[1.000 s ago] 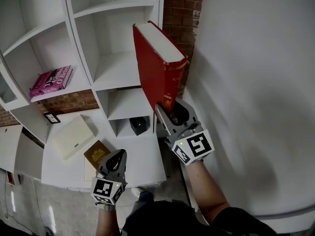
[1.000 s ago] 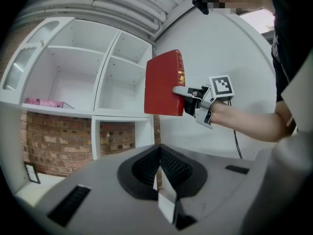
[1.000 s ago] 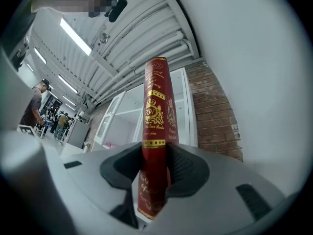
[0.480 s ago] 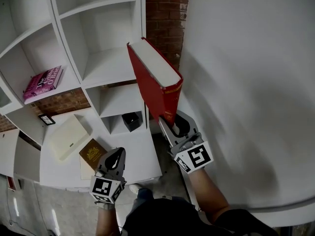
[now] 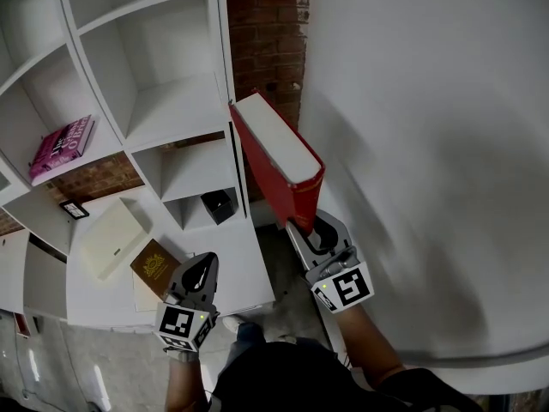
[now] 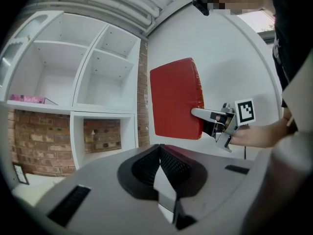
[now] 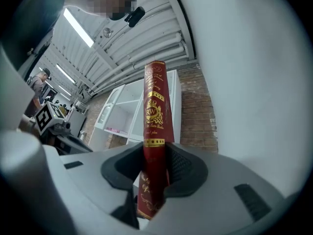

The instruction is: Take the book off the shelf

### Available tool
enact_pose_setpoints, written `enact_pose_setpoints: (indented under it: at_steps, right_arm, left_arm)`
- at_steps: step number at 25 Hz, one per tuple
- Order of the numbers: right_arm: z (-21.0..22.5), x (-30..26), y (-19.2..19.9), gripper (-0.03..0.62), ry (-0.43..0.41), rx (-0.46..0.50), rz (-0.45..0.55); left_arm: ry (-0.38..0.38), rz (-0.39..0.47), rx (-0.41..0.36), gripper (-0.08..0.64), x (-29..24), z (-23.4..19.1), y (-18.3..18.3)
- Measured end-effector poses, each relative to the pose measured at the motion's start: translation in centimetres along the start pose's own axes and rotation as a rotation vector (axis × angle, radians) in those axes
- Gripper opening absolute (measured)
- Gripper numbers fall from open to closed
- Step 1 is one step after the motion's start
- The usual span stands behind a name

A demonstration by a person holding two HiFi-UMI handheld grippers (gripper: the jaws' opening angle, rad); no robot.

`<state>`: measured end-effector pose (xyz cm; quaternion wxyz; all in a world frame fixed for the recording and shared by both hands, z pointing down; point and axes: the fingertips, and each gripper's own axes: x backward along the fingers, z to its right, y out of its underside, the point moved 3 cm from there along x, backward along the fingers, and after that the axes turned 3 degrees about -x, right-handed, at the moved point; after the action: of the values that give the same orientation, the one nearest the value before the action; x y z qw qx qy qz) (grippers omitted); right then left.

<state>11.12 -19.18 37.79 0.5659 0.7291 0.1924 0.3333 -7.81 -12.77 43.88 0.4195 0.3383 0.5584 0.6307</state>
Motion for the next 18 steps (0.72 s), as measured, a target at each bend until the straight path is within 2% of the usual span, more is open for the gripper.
enact_pose_setpoints:
  at_steps: [18]
  right_arm:
    - [2.4,7.1,4.0,0.131,0.093,0.007,-0.076]
  left_arm:
    - [0.071,-0.011,-0.003,0.009,-3.8,3.1,0.2]
